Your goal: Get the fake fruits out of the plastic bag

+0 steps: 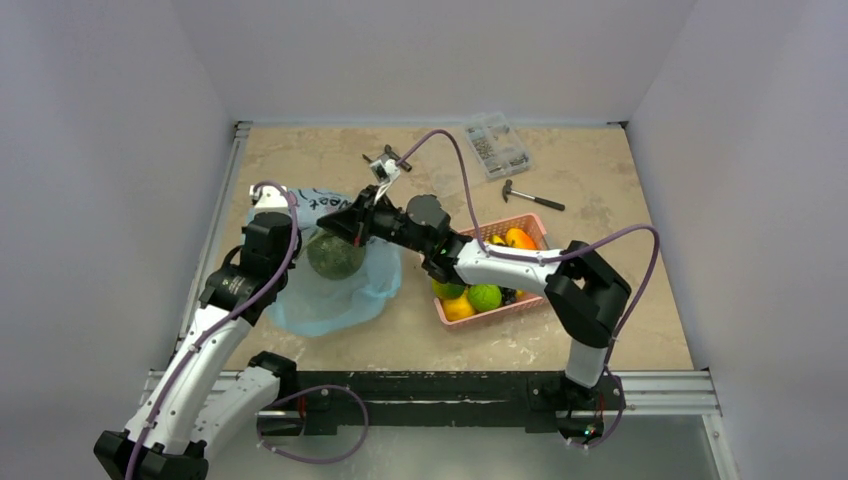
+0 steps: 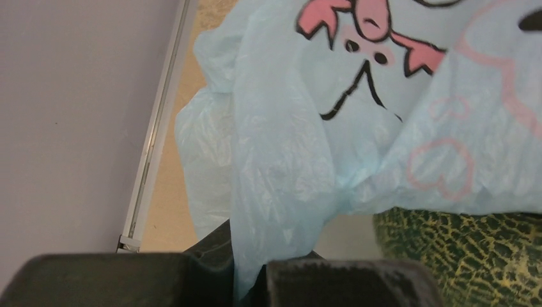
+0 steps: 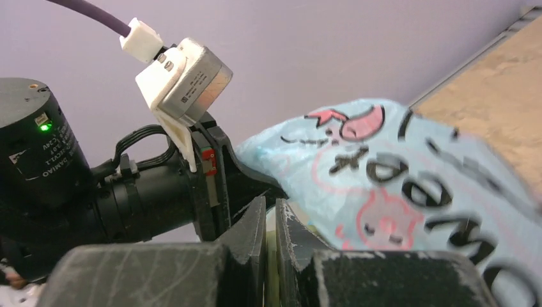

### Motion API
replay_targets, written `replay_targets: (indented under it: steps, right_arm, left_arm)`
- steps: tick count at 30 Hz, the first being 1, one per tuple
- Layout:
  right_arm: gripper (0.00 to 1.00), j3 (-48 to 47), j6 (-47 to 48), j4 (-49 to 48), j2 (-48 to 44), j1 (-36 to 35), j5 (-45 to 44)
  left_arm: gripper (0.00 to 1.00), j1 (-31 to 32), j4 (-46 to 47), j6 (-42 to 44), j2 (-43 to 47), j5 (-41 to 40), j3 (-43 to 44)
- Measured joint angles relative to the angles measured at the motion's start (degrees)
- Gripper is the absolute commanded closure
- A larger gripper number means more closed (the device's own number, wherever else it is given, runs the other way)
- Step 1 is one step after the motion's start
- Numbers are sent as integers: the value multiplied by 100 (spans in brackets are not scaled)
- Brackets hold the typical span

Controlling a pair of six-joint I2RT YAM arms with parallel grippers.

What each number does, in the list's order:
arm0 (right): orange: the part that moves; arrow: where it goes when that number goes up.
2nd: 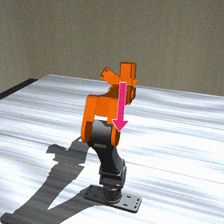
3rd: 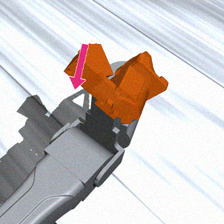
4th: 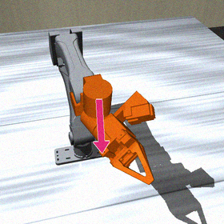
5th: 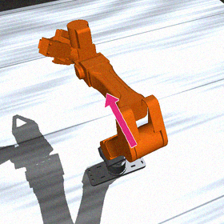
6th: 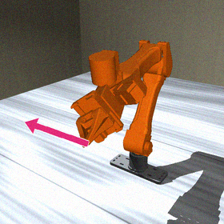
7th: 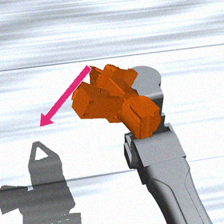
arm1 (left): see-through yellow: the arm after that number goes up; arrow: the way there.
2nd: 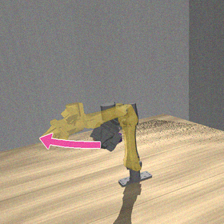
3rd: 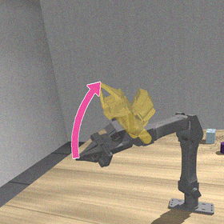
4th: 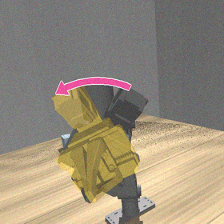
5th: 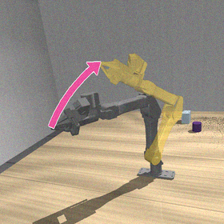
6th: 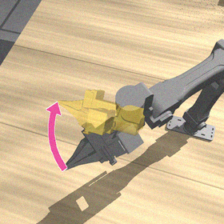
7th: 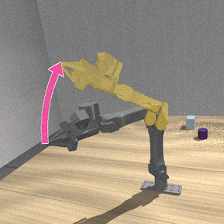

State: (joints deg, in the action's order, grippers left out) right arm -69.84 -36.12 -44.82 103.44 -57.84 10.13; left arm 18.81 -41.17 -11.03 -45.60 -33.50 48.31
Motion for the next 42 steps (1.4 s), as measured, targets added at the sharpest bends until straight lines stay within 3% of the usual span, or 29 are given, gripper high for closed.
replay_targets:
  steps: [9,18,22,25,29,33,38,42]
  right_arm:
    - [100,107,-874,48,-15,61,1294]
    - [100,208,-850,540,-883,42,1954]
    - [100,210,-413,1263,-1541,83,1729]
    - [100,214,197,2100,-2269,168,988]
    - [100,313,1128,3027,-3318,243,-431]
    - [100,479,1985,3727,-4146,402,-1888]
    - [100,1086,2354,4232,-4666,890,-2857]
    - [100,1764,2354,4553,-4826,1029,-3051]
  left_arm:
    - [100,0,-9,-188,-109,-254,0]
    - [100,2,-197,-511,-584,-767,2]
    - [98,2,-267,-614,-575,-946,11]
    - [86,2,-297,-647,-570,-1106,13]
    - [54,2,-472,-750,-671,-1226,101]
    - [31,2,-546,-870,-730,-1237,216]
    - [5,2,-632,-999,-507,-1161,249]
    - [0,2,-656,-1099,-85,-1060,251]
